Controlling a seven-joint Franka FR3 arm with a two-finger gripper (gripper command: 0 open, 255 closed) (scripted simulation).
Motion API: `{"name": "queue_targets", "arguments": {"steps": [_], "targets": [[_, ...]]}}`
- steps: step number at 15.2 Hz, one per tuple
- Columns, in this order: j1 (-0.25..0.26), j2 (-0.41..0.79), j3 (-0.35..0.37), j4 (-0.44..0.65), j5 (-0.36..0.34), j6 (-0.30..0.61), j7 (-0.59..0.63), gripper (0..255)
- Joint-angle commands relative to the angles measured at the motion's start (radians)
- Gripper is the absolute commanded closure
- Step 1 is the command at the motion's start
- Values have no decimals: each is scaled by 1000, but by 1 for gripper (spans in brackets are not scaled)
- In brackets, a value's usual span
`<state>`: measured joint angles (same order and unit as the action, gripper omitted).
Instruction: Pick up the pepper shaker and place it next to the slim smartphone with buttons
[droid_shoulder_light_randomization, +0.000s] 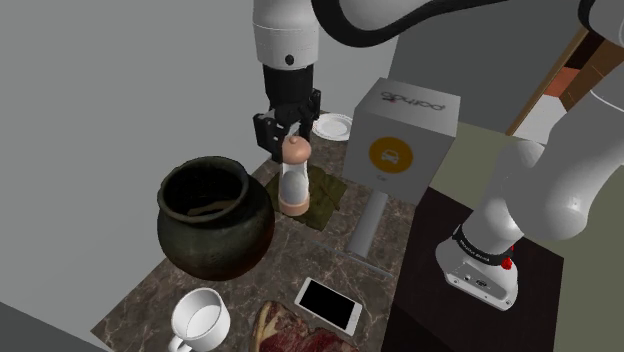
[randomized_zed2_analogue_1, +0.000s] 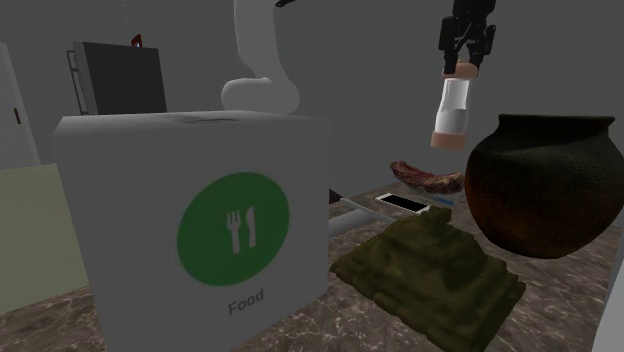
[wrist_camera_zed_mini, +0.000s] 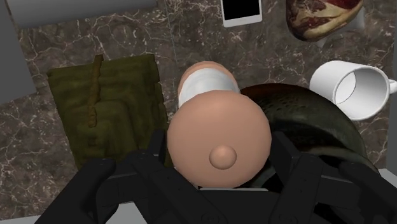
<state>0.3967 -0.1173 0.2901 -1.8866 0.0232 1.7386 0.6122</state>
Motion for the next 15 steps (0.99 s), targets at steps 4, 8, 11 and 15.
{"name": "queue_targets", "arguments": {"steps": [4, 8, 11, 15], "targets": [[1, -1, 1, -68, 1, 68, 0, 255], [2, 5, 3, -116, 0, 122, 2, 255], [2, 12, 4, -149, -2, 161, 4, 255], [3, 24, 6, -191, -5, 215, 6, 255]]}}
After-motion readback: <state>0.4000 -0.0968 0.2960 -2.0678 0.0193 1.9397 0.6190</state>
